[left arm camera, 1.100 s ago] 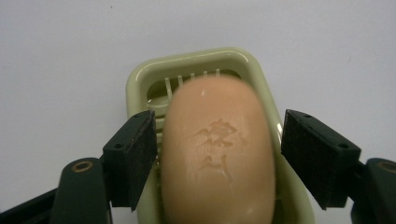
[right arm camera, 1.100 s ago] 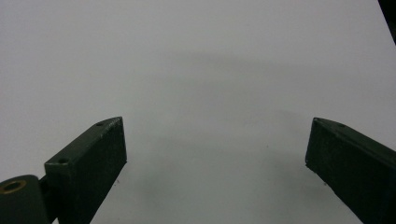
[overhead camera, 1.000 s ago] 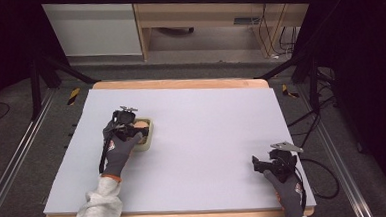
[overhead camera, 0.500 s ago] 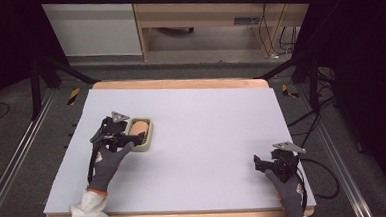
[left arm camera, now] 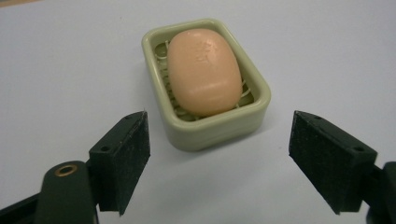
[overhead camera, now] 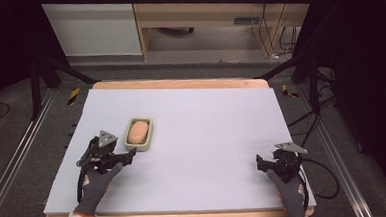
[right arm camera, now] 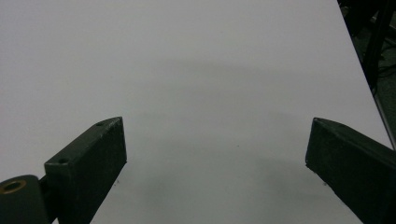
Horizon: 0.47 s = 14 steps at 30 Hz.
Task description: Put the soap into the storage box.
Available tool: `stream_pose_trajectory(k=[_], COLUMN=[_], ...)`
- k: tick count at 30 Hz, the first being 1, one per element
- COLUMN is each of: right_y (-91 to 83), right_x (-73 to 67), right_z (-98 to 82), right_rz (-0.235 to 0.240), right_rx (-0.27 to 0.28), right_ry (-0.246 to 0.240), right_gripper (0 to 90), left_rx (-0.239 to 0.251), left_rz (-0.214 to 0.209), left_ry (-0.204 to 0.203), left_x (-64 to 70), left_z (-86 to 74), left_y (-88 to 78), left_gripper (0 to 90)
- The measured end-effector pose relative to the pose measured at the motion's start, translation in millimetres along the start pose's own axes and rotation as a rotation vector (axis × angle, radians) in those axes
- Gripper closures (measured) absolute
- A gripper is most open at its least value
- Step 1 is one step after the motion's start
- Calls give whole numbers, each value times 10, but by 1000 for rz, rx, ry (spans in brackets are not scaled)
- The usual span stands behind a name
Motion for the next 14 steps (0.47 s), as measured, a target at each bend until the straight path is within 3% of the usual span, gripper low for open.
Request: stream_pose_trajectory(k=[3,9,14], right_y=[-3,-11,-13], right_x=[25,42,52], right_z=[-8,-15,-21], right_rz=[-13,-25,-37], right_rx=[2,-2,0], right_ry=[-10,-8,-9], right_gripper=[56,56,54], left_rx=[11,-53,-41], left_rz=[5,17,30], left_ry=[-15,-5,-21], left_x=[-28,-69,-150], left_z=[-119,-331,-414], left_y=[-20,17,-51], left_gripper=[200,204,203])
Point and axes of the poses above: each handheld gripper's, and its own axes: y roughly forward along the jaws, z roughly out of its top, x roughly to its right, the point moved 1 cm from there along y, roughly forward along the jaws, and after that the axes turned 5 degrees about -x, right-handed, at the moved point
